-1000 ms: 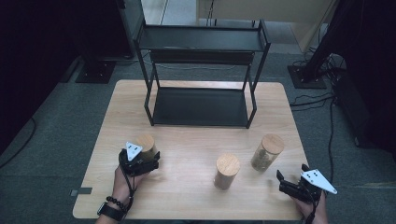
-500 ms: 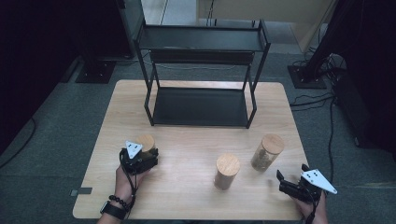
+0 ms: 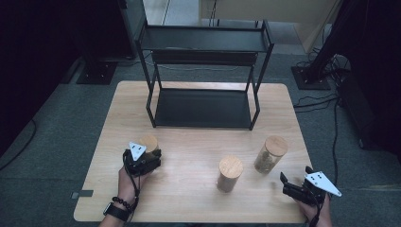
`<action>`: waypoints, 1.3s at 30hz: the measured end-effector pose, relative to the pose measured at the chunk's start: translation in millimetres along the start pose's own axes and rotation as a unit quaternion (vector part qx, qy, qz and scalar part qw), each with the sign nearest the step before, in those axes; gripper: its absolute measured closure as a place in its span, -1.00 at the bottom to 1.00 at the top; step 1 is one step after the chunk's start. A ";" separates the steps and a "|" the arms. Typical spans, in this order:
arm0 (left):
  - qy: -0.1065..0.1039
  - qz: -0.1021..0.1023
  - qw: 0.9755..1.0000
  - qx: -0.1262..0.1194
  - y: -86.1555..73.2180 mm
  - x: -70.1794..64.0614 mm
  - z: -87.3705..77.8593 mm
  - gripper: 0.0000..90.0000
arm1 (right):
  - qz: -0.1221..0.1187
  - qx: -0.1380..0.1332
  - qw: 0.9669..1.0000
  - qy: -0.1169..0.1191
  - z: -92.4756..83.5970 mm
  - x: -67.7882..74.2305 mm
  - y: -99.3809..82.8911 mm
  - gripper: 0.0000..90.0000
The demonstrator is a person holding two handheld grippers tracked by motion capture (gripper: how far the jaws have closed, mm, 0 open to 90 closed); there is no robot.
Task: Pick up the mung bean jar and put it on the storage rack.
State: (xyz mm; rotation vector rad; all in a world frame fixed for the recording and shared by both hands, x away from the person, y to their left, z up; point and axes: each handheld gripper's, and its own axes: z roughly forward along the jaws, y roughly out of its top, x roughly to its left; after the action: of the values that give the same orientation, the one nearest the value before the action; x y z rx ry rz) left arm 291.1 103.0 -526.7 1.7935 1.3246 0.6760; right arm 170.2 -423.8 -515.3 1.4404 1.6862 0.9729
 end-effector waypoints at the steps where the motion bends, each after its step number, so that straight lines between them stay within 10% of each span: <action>1: -0.001 0.002 1.000 0.001 0.7 -0.8 1.0 -0.44 | 0.000 0.000 1.000 0.000 0.0 -0.1 0.0 -0.94; 39: -0.016 0.005 1.000 -0.010 19.7 -7.6 30.5 -0.44 | 0.000 -0.002 1.000 0.001 -0.6 0.2 -0.2 -0.94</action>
State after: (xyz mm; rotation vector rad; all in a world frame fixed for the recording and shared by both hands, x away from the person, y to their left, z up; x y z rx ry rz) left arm 323.2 84.4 -526.6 1.7891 1.2836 0.6618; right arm 169.5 -423.7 -515.1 1.4373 1.6853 0.9763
